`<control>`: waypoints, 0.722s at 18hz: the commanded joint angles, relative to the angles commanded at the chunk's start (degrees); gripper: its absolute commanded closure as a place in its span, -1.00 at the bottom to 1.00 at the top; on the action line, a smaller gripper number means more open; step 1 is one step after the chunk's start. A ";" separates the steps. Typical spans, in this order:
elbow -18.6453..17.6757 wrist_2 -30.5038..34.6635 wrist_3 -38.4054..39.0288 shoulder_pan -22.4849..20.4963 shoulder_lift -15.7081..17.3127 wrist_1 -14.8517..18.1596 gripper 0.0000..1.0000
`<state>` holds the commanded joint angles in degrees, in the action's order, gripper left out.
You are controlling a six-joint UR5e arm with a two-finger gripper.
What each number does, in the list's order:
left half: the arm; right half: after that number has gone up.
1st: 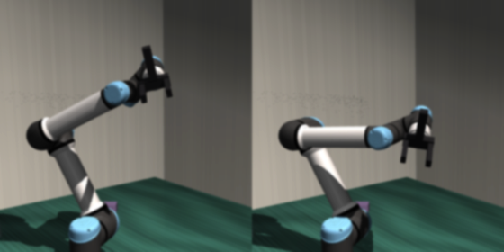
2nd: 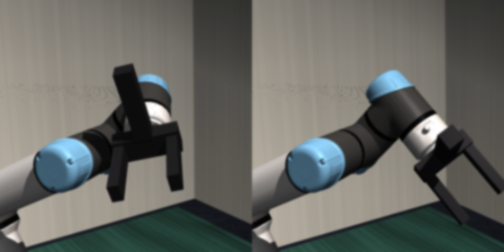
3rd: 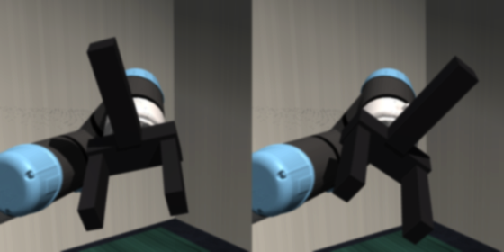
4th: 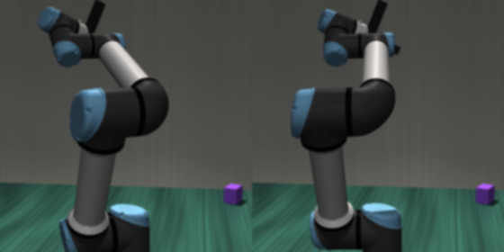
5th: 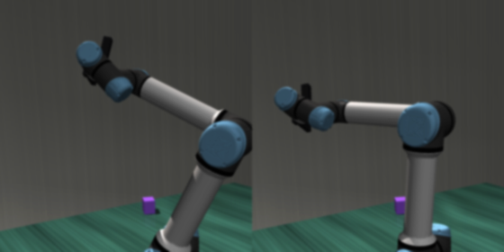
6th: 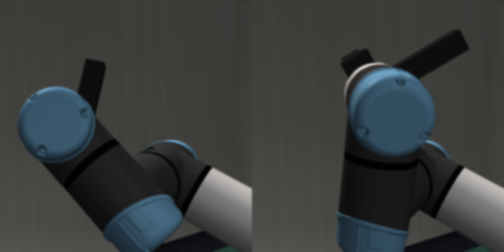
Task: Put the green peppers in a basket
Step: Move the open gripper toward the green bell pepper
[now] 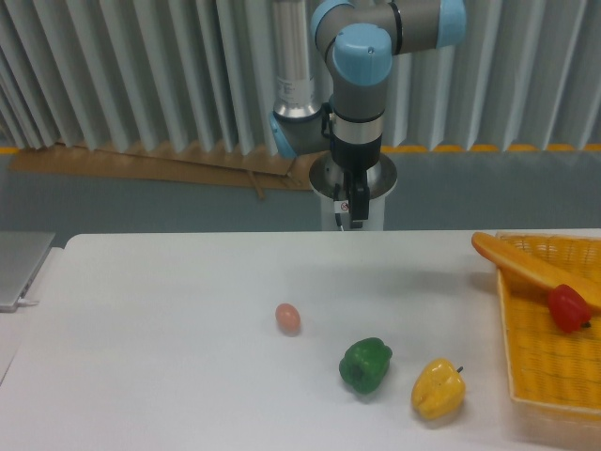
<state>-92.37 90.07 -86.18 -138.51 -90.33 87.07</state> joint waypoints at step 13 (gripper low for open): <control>1.05 3.35 -7.18 -0.01 -1.50 1.00 -1.00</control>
<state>-91.32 93.43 -93.36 -138.51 -91.84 88.07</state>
